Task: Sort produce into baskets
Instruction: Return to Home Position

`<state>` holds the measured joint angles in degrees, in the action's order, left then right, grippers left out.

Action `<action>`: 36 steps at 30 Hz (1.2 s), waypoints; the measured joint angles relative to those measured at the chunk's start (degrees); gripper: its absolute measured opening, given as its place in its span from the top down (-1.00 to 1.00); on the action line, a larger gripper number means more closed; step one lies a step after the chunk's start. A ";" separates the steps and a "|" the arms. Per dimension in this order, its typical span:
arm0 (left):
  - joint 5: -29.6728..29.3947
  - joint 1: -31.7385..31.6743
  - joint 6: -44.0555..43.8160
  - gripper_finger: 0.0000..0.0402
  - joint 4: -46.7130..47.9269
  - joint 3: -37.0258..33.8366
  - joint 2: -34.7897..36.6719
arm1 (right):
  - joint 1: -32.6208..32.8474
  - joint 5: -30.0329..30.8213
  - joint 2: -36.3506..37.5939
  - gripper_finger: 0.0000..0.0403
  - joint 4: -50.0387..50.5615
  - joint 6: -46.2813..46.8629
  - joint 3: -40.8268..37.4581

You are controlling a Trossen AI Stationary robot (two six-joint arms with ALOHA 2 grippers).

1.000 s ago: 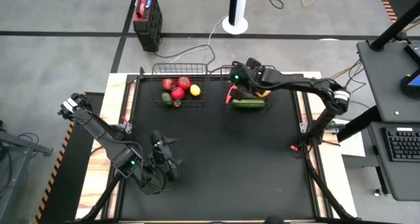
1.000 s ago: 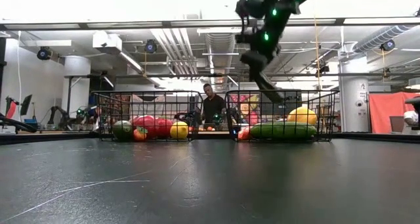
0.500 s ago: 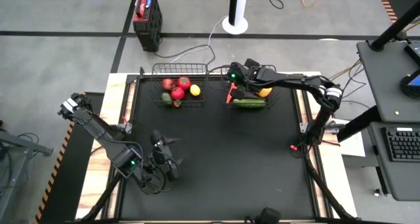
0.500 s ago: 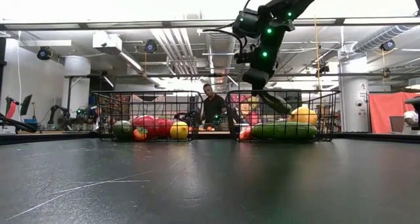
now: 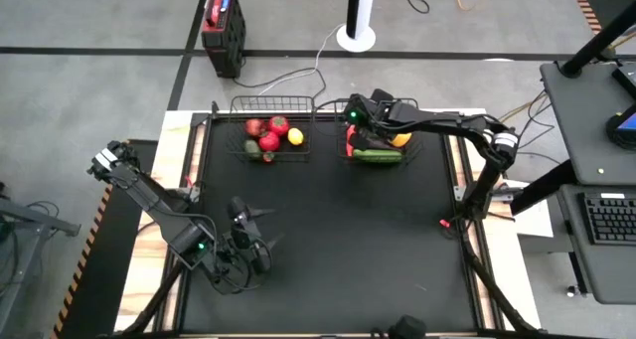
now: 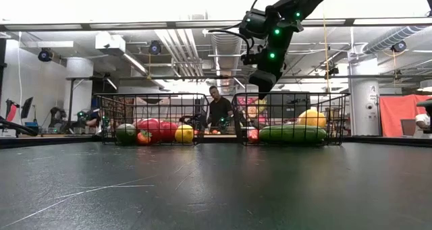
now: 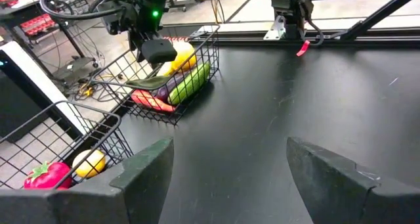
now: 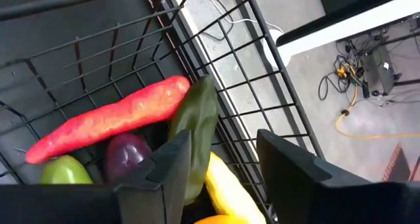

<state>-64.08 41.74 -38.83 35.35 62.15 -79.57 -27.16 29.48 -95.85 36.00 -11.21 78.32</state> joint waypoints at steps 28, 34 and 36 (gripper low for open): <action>38.90 -14.01 51.78 -0.23 -55.67 -13.67 1.51 | 32.17 -13.54 20.53 0.25 -53.37 0.15 -30.21; 48.10 -28.82 53.02 -0.23 -52.26 -18.77 11.16 | 32.02 -13.42 26.66 0.26 -52.57 -2.01 -31.82; 54.15 -33.60 53.21 -0.23 -52.14 -21.04 14.99 | 31.94 -13.42 28.72 0.26 -52.77 -2.88 -32.53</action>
<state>-9.94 8.14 14.38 -16.79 41.11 -64.58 4.79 16.05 -67.13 -16.77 -14.09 45.79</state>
